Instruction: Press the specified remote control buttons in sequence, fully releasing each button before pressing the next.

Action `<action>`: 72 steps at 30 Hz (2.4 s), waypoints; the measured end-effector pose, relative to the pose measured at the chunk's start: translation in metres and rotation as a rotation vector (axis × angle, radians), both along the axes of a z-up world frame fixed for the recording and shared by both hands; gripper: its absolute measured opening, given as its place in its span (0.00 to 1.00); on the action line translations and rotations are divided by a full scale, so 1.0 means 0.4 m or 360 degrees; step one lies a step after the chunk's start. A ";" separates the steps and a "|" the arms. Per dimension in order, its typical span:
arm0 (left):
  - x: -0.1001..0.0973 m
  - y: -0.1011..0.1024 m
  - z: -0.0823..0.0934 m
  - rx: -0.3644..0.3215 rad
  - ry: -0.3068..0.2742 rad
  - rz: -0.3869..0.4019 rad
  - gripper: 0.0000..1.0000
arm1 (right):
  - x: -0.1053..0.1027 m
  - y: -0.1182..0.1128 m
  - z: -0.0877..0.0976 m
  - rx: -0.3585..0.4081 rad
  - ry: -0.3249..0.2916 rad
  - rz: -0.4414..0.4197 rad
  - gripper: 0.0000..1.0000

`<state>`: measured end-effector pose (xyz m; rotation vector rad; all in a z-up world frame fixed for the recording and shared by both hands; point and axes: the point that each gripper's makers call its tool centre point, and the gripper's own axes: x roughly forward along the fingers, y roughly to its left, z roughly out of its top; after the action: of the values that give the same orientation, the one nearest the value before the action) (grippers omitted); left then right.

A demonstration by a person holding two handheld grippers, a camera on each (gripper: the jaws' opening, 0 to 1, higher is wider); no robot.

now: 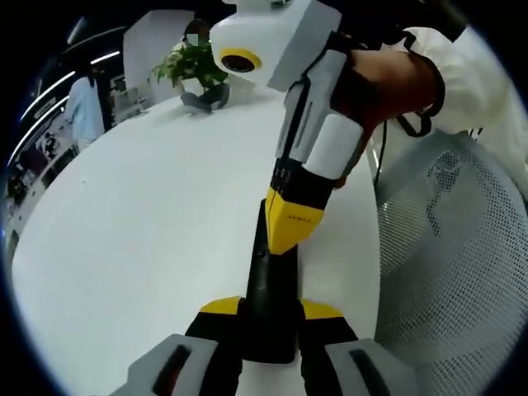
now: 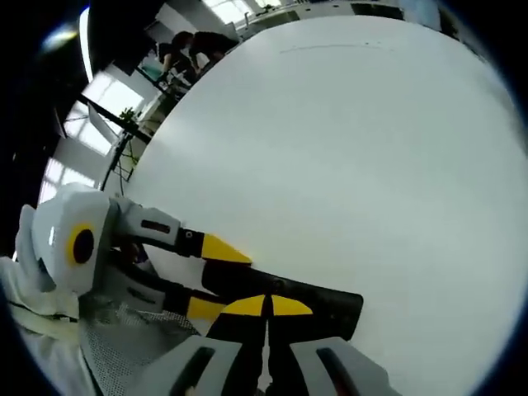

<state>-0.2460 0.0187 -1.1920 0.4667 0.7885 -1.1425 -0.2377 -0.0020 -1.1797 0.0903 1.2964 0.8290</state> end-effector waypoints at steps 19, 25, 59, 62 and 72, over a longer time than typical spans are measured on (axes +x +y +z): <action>-0.002 -0.002 -0.002 0.0033 -0.0034 -0.0048 0.24 | 0.002 0.003 -0.005 0.0022 0.0048 -0.0101 0.00; -0.003 -0.003 -0.001 0.0035 -0.0046 -0.0041 0.24 | 0.006 -0.003 -0.009 0.0077 0.0068 -0.0199 0.00; -0.001 -0.003 -0.001 0.0046 -0.0019 0.0004 0.24 | -0.025 -0.015 -0.009 0.0000 0.0007 -0.0127 0.00; -0.002 -0.004 -0.001 0.0050 -0.0025 -0.0002 0.24 | -0.026 -0.013 -0.010 -0.0019 -0.0002 -0.0103 0.00; -0.002 -0.006 -0.003 0.0070 -0.0024 -0.0024 0.24 | -0.025 -0.015 -0.015 -0.0072 -0.0002 -0.0114 0.00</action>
<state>-0.2469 0.0164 -1.1931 0.5180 0.7993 -1.1360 -0.2477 -0.0079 -1.1858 0.0992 1.3026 0.7382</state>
